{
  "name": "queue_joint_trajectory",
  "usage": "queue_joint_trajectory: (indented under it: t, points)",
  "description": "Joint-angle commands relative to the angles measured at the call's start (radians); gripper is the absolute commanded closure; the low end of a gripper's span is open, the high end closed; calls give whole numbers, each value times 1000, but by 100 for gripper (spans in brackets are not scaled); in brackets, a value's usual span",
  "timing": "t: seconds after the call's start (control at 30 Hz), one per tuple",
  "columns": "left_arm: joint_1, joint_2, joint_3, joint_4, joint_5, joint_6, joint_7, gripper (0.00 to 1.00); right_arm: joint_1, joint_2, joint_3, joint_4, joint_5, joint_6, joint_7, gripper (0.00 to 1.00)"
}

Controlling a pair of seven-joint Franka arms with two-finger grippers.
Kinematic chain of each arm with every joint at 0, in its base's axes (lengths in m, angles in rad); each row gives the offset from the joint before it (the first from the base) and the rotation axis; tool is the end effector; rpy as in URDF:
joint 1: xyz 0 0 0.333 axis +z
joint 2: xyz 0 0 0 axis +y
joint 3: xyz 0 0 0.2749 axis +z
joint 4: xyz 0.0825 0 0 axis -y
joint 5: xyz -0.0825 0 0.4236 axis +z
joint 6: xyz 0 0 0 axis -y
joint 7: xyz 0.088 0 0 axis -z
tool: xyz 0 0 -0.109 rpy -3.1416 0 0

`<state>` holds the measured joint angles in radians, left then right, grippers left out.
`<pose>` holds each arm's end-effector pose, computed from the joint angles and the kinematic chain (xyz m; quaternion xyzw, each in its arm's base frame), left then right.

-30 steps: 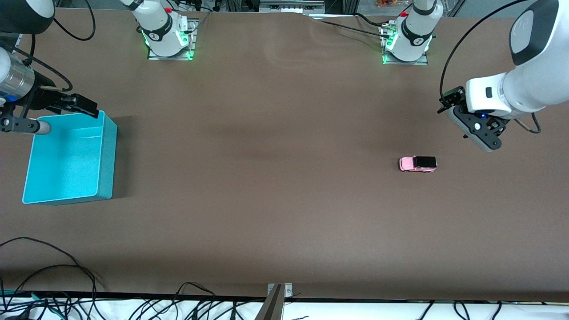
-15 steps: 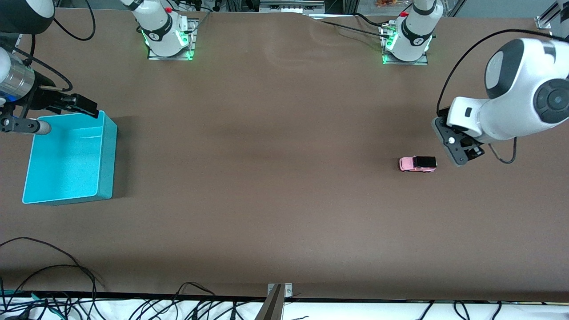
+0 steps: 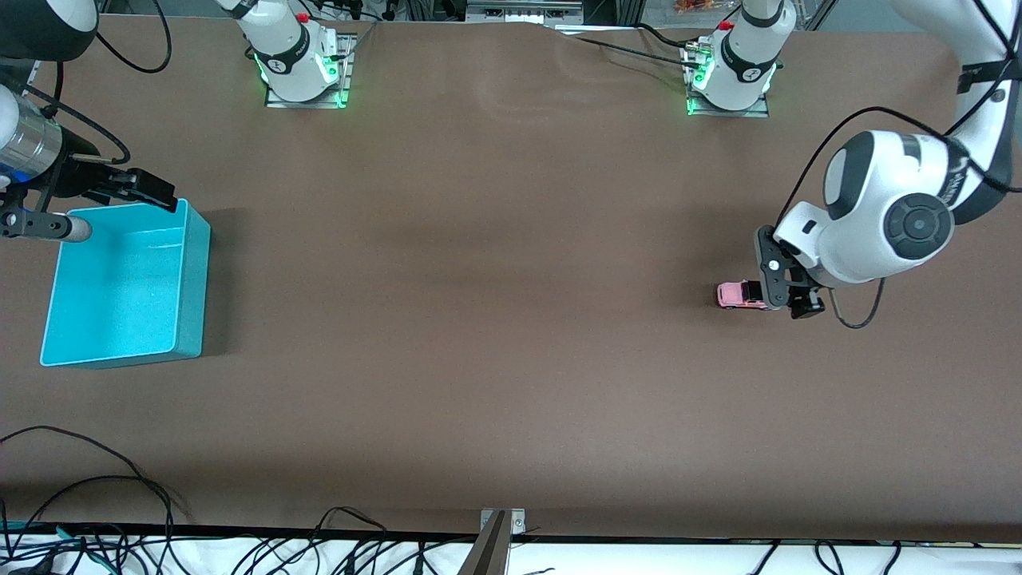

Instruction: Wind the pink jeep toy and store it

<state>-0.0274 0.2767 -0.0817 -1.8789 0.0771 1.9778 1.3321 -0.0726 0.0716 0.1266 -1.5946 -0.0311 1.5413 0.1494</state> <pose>0.6176 -0.0617 0.2876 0.7365 -0.6703 -0.0852 0.0320 0.6045 0.0273 0.5243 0.9969 -0.0470 -0.0607 0.0173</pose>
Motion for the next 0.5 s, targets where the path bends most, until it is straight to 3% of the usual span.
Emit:
queue_joint_trajectory:
  t: [0.0,0.27,0.47]
  points:
    - [7,-4,-3,-92,35,131,107,0,1,0,2,18,-10,-9,-13,0]
    - [41,32,-3,-236,50,347,165,0,2,0,2,18,-10,-9,-13,0]
    - [61,79,-3,-269,52,461,174,0,1,0,2,18,-10,-9,-13,0]
